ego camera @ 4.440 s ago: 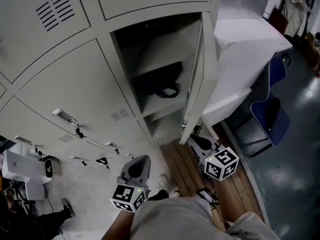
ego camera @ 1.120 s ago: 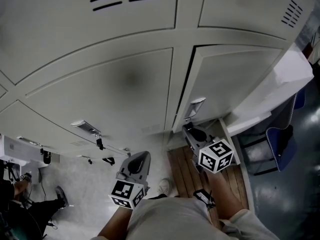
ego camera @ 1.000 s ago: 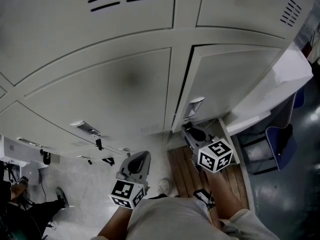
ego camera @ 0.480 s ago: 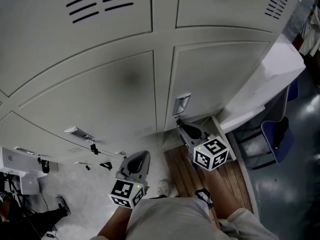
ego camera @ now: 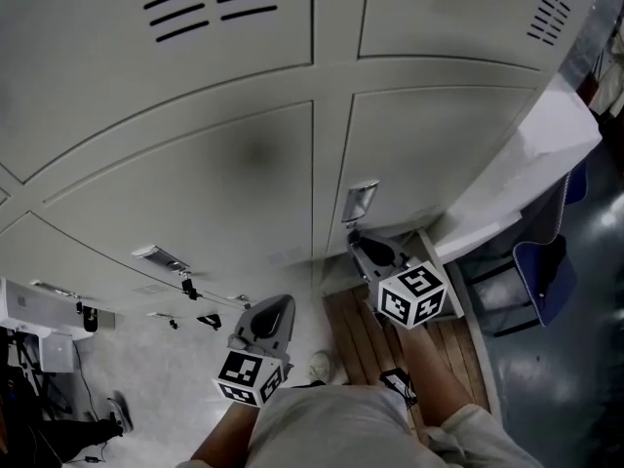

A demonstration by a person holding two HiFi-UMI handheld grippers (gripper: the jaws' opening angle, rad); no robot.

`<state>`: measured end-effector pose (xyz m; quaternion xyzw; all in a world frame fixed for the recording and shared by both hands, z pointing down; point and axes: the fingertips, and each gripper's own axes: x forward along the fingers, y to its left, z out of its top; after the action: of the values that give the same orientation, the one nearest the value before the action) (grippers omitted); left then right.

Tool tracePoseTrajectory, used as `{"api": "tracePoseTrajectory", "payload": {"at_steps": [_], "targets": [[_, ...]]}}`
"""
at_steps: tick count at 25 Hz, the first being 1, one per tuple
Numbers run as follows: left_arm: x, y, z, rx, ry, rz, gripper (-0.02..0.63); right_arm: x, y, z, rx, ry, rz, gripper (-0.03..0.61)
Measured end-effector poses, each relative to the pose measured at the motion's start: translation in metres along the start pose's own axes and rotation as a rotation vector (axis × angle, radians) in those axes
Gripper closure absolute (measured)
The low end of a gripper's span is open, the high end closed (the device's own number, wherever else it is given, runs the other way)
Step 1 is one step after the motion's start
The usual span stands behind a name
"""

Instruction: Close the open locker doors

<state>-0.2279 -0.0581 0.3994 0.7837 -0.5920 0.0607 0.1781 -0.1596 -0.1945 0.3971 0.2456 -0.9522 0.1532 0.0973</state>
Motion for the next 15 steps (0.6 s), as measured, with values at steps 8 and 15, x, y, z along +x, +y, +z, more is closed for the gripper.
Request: {"api": "tracePoseTrajectory", "payload": {"at_steps": [8, 15], "targets": [[0.0033, 0.0025, 0.0007, -0.004, 0.0, -0.001, 0.6, 0.001, 0.0006, 0.0, 0.003, 0.0, 0.0, 0.551], [0.0075, -0.0041, 0.0006, 0.006, 0.008, -0.023, 0.6, -0.0053, -0.0025, -0.0069, 0.007, 0.019, -0.014, 0.551]]}}
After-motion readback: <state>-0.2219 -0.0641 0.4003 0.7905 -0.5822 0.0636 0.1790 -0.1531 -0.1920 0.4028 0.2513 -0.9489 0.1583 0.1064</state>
